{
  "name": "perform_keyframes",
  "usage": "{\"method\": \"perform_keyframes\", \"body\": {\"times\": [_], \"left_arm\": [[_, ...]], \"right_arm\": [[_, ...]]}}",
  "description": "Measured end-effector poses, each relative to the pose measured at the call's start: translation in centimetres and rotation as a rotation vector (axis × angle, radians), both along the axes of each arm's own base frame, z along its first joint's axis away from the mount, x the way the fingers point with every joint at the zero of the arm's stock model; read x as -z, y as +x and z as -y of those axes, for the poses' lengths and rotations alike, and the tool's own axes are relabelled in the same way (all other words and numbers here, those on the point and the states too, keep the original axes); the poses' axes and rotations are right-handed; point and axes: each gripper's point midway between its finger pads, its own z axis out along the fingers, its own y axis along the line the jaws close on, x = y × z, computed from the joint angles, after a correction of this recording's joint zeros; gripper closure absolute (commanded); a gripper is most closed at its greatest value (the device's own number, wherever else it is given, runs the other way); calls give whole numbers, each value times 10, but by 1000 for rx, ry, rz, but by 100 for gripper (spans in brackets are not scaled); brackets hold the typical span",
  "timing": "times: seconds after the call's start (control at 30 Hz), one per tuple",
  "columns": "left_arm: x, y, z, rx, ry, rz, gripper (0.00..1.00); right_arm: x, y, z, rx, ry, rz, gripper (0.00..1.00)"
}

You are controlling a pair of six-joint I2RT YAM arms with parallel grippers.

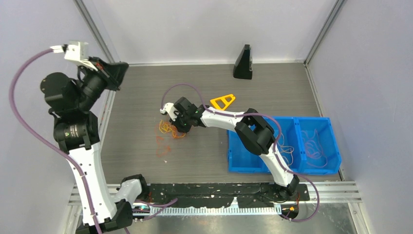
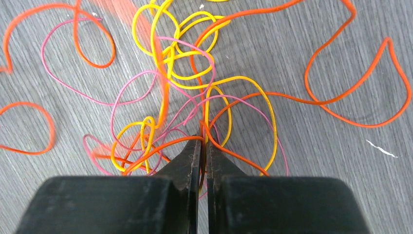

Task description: Untangle the cables

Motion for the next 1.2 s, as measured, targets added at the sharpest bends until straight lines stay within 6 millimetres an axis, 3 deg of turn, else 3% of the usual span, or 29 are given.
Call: {"method": "perform_keyframes", "body": {"times": [0.1, 0.17, 0.23, 0.3, 0.37, 0.43, 0.53, 0.63, 0.73, 0.8, 0.93, 1.2], "left_arm": [[-46, -9, -1, -25, 10, 127, 100], [-67, -14, 0, -24, 9, 186, 100], [-75, -16, 1, -21, 3, 211, 98], [-73, -20, 4, -8, 2, 205, 74], [-55, -16, 6, 14, 8, 152, 54], [-13, -7, 7, 46, 23, 42, 46], [98, 9, 4, 98, 52, -229, 35], [221, 5, -2, 158, 105, -526, 31], [295, -16, -7, 262, 225, -700, 30], [318, -24, -10, 352, 339, -708, 29], [346, -27, -13, 489, 531, -587, 29], [389, 0, 11, 712, 721, -427, 36]], "right_arm": [[0, 0, 0, -2, -1, 3, 87], [-1, -1, 0, -4, 0, 3, 87], [-2, -1, -1, -5, 2, 3, 90], [-3, -3, 0, -8, 3, -5, 94], [-3, -5, 1, -5, 3, -20, 95], [-4, -7, 5, 0, 1, -37, 95], [-6, -9, 10, 19, 4, -67, 95], [-8, -9, 16, 38, 11, -97, 95], [-11, -10, 21, 50, 19, -123, 95], [-13, -10, 22, 55, 27, -139, 95], [-14, -8, 23, 66, 39, -162, 95], [-15, -10, 23, 72, 56, -195, 95]]}}
